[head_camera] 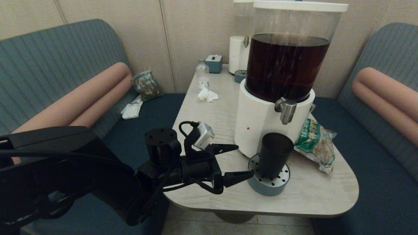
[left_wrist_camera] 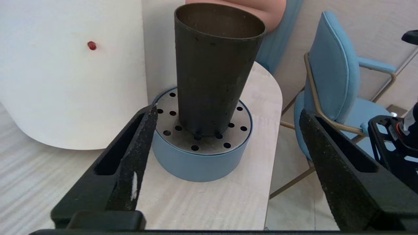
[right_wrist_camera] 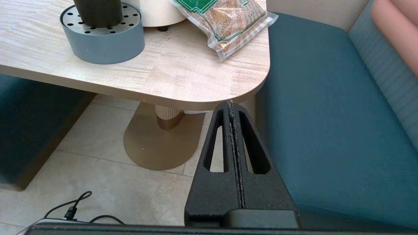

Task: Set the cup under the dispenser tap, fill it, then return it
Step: Place the cup next to the water dispenser

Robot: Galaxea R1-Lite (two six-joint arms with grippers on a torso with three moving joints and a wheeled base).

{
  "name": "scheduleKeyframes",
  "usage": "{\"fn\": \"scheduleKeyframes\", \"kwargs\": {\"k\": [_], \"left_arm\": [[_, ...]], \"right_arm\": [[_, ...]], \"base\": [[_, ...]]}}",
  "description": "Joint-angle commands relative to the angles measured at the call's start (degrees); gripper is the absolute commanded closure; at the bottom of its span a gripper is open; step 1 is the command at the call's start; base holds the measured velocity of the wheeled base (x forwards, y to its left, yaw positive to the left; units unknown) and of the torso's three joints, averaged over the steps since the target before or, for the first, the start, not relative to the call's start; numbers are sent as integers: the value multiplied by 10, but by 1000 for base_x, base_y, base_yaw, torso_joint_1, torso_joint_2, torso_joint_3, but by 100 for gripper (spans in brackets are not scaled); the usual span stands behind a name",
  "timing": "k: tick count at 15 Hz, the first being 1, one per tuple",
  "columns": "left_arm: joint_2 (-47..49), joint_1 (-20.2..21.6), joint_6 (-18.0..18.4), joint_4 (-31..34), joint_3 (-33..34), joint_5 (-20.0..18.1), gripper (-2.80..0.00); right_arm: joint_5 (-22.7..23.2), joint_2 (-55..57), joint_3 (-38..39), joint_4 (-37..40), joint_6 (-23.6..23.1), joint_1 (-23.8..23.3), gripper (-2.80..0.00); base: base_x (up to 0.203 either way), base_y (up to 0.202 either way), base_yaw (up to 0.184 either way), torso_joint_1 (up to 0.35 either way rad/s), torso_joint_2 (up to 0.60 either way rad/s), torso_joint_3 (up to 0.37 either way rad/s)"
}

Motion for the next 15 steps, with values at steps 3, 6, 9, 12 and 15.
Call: {"fn": "scheduleKeyframes", "kwargs": {"k": [3,6,9,12,15], "left_arm": [[5,-1,-1,-4,-4,-2,-280],[32,0,-1,-7,-24,-3,-280],[71,0,-1,-7,-71,-3,-280],[114,-9,-1,-4,-128,-3,-280],[133,-21,-1,-3,-155,-3,-280]], "right_arm": [[0,1,0,0,-1,0,0],[0,1,0,0,-1,0,0],[0,1,0,0,-1,0,0],[0,1,0,0,-1,0,0],[0,1,0,0,-1,0,0]], "base": [[0,0,0,0,0,0],[0,0,0,0,0,0],[0,0,0,0,0,0],[0,0,0,0,0,0],[0,0,0,0,0,0]]}}
